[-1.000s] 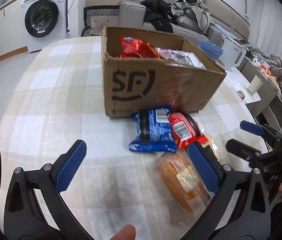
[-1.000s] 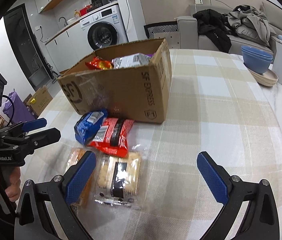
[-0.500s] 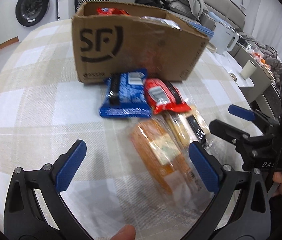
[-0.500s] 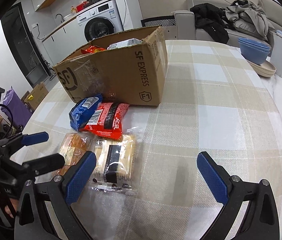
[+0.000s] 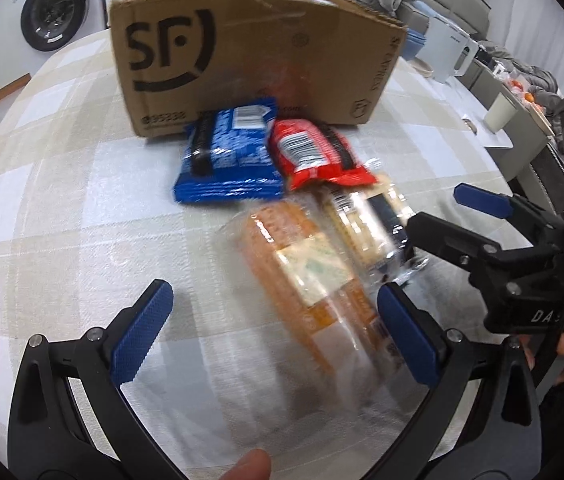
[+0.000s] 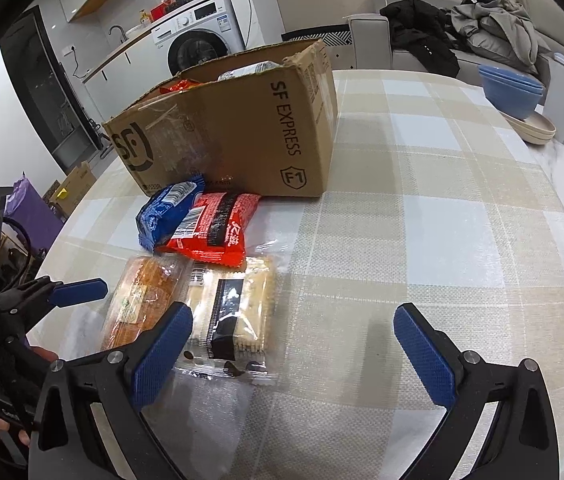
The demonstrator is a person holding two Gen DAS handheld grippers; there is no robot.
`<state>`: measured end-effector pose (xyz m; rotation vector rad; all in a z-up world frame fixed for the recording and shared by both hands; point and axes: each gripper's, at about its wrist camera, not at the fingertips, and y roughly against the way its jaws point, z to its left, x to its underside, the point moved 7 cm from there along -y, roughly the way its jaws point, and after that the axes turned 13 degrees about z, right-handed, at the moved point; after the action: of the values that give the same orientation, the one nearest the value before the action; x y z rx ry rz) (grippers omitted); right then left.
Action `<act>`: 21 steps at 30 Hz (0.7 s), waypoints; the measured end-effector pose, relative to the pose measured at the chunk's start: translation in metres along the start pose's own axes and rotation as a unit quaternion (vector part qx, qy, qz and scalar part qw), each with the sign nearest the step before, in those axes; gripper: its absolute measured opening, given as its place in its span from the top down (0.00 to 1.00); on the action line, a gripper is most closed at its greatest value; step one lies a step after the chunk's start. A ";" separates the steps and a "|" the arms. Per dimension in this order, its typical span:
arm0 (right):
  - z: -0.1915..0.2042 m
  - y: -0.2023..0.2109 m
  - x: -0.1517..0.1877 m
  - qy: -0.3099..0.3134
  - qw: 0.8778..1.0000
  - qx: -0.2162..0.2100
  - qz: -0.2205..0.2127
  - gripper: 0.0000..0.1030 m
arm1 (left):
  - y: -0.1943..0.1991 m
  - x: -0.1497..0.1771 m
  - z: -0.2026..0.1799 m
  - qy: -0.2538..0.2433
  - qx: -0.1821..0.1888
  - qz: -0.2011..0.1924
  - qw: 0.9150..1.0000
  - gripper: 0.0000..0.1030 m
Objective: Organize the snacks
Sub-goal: 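Grasp the orange bread pack with the left gripper while the right grasps the cracker pack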
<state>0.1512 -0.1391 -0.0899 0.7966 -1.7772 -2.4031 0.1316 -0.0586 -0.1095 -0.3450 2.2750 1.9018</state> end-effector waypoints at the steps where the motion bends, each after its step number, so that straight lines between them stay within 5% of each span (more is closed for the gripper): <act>1: 0.001 -0.001 0.000 0.001 1.000 -0.001 0.001 0.00 | -0.001 0.000 0.002 0.004 0.002 0.001 1.000 0.01; 21: 0.029 -0.024 0.001 0.052 0.998 0.032 0.025 0.00 | -0.012 0.004 0.019 0.010 -0.022 -0.010 1.000 0.06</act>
<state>0.1439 -0.1057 -0.1056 0.8574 -1.8203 -2.2411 0.1302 -0.0420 -0.1252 -0.3930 2.2369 1.9499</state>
